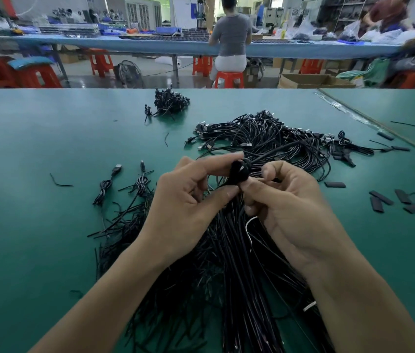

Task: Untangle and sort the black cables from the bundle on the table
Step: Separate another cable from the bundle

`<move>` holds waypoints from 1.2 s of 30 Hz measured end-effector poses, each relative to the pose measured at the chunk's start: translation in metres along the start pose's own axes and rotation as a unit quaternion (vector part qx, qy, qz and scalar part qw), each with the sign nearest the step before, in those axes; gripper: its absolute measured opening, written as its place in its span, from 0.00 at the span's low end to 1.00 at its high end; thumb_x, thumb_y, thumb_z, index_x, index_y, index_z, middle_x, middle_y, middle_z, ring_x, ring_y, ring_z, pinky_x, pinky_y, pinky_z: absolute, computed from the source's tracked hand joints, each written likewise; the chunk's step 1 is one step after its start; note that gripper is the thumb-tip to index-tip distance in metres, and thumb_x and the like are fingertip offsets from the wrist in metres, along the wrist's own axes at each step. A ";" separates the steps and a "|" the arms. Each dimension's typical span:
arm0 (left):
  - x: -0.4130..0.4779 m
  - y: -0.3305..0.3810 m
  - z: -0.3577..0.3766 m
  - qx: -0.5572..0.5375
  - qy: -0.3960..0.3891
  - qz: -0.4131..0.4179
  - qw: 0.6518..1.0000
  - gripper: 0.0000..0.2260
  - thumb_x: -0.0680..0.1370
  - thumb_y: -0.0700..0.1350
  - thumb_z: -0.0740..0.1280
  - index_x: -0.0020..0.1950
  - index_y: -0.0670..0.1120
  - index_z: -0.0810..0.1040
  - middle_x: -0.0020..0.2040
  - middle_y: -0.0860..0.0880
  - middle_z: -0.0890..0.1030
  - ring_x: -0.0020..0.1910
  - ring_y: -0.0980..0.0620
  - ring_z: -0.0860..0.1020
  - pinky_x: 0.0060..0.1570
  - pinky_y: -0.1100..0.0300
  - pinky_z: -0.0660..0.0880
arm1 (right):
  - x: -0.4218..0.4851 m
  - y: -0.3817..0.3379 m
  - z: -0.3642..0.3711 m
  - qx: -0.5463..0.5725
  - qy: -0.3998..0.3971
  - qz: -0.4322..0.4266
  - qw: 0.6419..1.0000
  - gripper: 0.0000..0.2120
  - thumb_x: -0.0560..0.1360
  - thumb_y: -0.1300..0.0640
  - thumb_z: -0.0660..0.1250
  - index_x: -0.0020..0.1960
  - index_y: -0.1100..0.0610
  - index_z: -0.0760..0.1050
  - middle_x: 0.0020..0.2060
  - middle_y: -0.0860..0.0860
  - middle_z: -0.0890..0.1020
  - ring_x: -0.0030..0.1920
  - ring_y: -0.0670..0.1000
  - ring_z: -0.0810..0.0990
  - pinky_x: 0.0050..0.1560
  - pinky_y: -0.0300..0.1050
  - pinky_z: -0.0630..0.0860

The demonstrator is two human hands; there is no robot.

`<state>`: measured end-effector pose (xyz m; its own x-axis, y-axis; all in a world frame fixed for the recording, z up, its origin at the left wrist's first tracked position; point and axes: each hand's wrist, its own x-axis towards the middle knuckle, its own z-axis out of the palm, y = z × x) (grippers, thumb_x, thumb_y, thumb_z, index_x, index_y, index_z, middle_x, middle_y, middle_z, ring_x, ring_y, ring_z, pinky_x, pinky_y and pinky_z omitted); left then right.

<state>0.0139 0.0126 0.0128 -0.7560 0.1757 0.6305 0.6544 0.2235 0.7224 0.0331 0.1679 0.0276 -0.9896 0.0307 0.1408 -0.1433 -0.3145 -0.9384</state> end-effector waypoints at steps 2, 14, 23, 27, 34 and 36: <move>0.000 0.004 0.000 0.055 0.000 0.035 0.998 0.20 0.73 0.37 0.72 0.58 0.61 0.80 0.46 0.65 0.82 0.41 0.58 0.71 0.42 0.68 0.67 | 0.000 -0.001 0.000 0.014 0.014 0.003 1.000 0.16 0.74 0.70 0.68 0.38 0.54 0.66 0.26 0.47 0.76 0.29 0.45 0.73 0.28 0.37 0.72; -0.002 -0.002 0.001 0.076 -0.026 0.013 0.997 0.03 0.74 0.44 0.76 0.45 0.50 0.84 0.28 0.53 0.71 0.28 0.59 0.67 0.32 0.71 0.64 | -0.003 0.000 0.008 -0.092 0.091 -0.085 0.988 0.17 0.74 0.68 0.71 0.39 0.54 0.66 0.30 0.46 0.79 0.31 0.44 0.73 0.33 0.36 0.74; -0.002 0.008 0.006 0.043 -0.010 -0.050 0.998 0.09 0.78 0.39 0.68 0.49 0.51 0.86 0.32 0.63 0.80 0.26 0.62 0.72 0.30 0.73 0.69 | -0.004 -0.002 0.009 -0.064 0.029 -0.104 0.992 0.17 0.75 0.71 0.68 0.38 0.56 0.65 0.27 0.43 0.79 0.30 0.39 0.76 0.35 0.31 0.74; 0.002 0.014 0.003 -0.021 -0.040 -0.169 0.984 0.18 0.77 0.52 0.57 0.47 0.52 0.86 0.43 0.51 0.86 0.44 0.51 0.83 0.47 0.49 0.80 | 0.000 -0.001 0.004 -0.076 0.025 -0.114 0.990 0.17 0.74 0.72 0.68 0.38 0.55 0.67 0.31 0.46 0.82 0.34 0.40 0.81 0.38 0.32 0.76; 0.007 0.013 -0.003 -0.138 -0.093 -0.290 0.942 0.32 0.71 0.72 0.63 0.50 0.45 0.85 0.50 0.36 0.83 0.46 0.50 0.81 0.52 0.45 0.78 | -0.003 0.003 0.005 -0.161 -0.029 -0.150 0.975 0.16 0.73 0.72 0.71 0.37 0.56 0.69 0.36 0.55 0.84 0.37 0.47 0.82 0.41 0.36 0.79; 0.009 0.013 -0.005 -0.148 -0.051 -0.251 0.955 0.17 0.73 0.59 0.72 0.48 0.45 0.86 0.47 0.37 0.85 0.45 0.48 0.81 0.58 0.40 0.77 | -0.005 0.008 0.010 -0.182 -0.055 -0.150 0.970 0.18 0.73 0.69 0.72 0.35 0.55 0.67 0.33 0.58 0.79 0.34 0.52 0.77 0.35 0.41 0.76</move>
<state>0.0157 0.0120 0.0294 -0.9632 0.2137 0.1630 0.1723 0.0259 0.9847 0.0367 0.1561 0.0220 -0.8979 -0.0385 0.4386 -0.4401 0.0495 -0.8966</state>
